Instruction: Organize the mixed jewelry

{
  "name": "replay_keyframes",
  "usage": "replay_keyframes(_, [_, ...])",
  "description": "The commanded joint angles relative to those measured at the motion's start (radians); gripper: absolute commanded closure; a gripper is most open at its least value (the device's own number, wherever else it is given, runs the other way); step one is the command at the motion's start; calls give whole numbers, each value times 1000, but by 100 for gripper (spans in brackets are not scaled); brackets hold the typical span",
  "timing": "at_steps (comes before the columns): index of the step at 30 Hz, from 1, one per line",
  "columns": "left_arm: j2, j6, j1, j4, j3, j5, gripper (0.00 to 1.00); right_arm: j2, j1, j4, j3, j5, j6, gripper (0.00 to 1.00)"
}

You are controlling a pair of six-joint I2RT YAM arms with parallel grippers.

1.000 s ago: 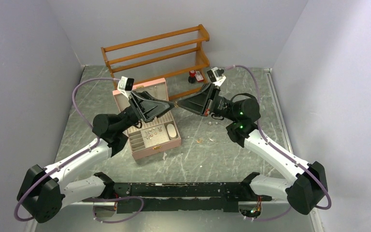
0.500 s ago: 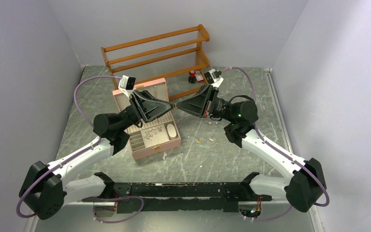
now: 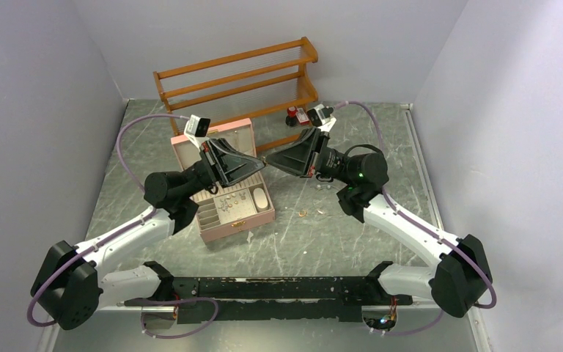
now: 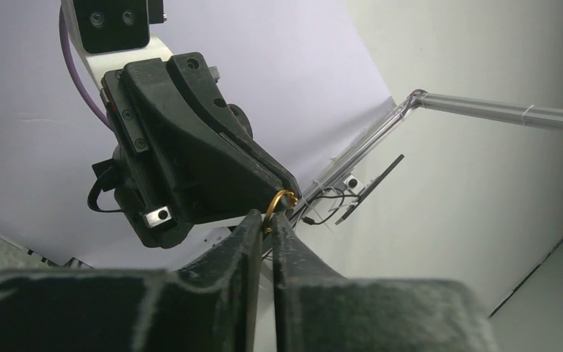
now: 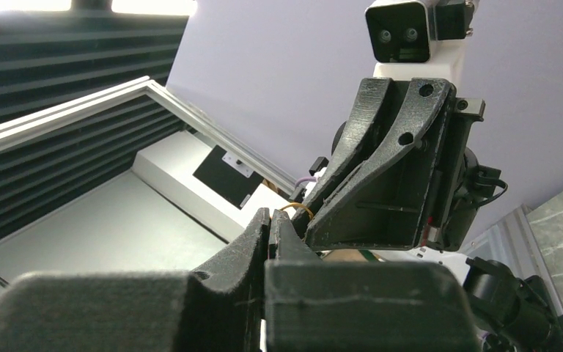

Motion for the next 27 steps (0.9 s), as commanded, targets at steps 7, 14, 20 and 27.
replay_keyframes(7, [-58,75,-8,62,18,-18,95,-62,1,-87,-20,23,-85,79])
replay_keyframes(14, [-165,268,-8,-265,25,-89,95,-185,-2,-491,4,167,-350,42])
replay_keyframes(20, [-198,401,-8,-572,87,-130,95,-196,1,-671,92,202,-538,33])
replay_keyframes(27, [-171,374,-8,-577,84,-129,95,-162,3,-634,107,162,-562,38])
